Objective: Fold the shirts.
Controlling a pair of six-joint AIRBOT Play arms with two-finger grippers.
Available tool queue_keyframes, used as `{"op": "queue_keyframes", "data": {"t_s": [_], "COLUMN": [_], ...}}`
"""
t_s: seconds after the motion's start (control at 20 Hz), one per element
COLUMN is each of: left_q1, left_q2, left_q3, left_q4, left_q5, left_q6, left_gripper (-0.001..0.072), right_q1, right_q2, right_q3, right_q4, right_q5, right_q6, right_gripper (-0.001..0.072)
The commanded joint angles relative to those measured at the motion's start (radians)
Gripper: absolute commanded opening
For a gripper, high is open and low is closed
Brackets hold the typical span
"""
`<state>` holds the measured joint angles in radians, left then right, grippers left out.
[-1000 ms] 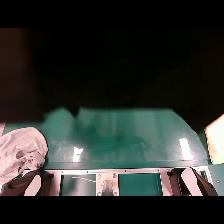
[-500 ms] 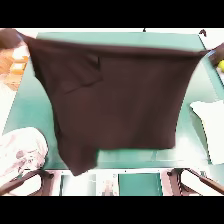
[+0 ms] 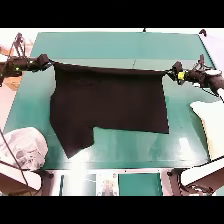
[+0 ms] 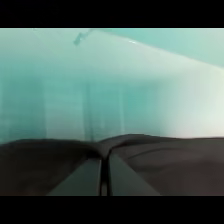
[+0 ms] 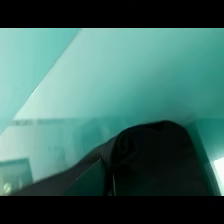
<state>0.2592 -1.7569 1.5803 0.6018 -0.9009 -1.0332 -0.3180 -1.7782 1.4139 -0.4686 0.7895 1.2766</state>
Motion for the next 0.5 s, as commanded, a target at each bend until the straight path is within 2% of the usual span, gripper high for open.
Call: {"op": "queue_keyframes", "data": {"t_s": [0.0,0.15,0.3,0.45], "left_q1": [0.004,0.004,0.004,-0.005], "left_q2": [-0.048,-0.048,-0.048,-0.049], "left_q3": [0.047,0.046,0.046,0.045], "left_q4": [0.107,0.242,0.358,0.422], "left_q5": [-0.040,-0.192,-0.313,-0.360], "left_q6": [-0.068,-0.096,-0.150,-0.174], "left_gripper": [0.0036,0.0036,0.0036,0.0036], "right_q1": [-0.009,-0.021,-0.019,-0.020], "right_q2": [-0.056,-0.018,0.047,0.059], "right_q3": [0.079,0.056,-0.044,-0.137], "right_q4": [-0.004,-0.174,-0.312,-0.336], "right_q5": [0.130,0.257,0.258,0.235], "right_q6": [0.006,0.080,0.124,0.127], "right_gripper": [0.0015,0.0014,0.0014,0.0014]}}
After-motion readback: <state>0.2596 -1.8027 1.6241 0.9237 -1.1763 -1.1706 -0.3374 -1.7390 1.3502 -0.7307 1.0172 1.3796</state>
